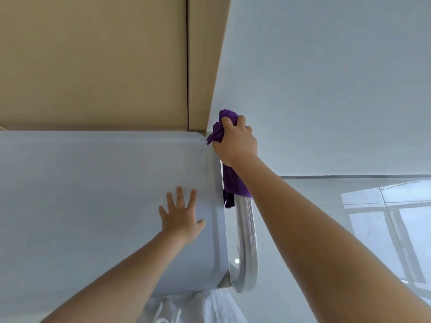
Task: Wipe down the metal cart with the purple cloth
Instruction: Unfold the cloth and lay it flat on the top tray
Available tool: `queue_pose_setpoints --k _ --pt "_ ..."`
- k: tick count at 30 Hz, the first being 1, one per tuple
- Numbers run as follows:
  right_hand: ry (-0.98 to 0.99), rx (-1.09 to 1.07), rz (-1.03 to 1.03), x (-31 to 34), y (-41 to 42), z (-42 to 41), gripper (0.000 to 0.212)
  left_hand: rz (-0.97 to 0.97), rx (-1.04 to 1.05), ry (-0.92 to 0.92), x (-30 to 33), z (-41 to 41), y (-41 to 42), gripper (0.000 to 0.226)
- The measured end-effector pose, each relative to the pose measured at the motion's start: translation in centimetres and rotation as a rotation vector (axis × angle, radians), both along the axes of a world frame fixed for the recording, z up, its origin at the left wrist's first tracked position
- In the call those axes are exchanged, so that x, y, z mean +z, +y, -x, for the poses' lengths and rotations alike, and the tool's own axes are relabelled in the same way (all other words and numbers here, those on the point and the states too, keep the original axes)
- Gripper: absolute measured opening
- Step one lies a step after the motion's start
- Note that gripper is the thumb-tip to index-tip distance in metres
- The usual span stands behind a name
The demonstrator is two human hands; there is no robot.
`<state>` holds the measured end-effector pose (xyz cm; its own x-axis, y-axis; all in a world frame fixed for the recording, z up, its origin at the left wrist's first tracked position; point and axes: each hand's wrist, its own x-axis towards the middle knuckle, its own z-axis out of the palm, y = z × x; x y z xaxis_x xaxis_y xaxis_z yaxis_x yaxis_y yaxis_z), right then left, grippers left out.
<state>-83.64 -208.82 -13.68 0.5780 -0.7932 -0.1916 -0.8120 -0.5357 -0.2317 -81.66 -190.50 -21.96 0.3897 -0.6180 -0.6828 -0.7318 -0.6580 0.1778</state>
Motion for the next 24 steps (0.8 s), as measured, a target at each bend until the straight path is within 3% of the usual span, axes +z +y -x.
queue_pose_setpoints --k 6,11,15,21,24 --pt "0.130 0.104 0.008 0.0 -1.8 -1.9 0.034 -0.048 -0.117 -0.014 -0.2 -0.2 0.4 0.081" --pt "-0.185 -0.038 -0.204 -0.1 -1.4 -0.5 0.035 -0.105 -0.164 0.002 0.2 -0.9 -0.2 0.081" --pt "-0.332 -0.119 -0.234 0.0 1.4 1.9 0.043 -0.108 -0.184 -0.015 0.4 -1.1 -0.5 0.077" --pt "-0.241 -0.184 -0.113 0.1 8.3 7.0 0.055 -0.084 -0.197 -0.042 0.0 -1.0 -0.3 0.077" --pt "-0.272 -0.300 -0.169 0.1 11.9 10.0 0.057 -0.063 -0.213 -0.044 -0.3 -1.2 0.1 0.083"
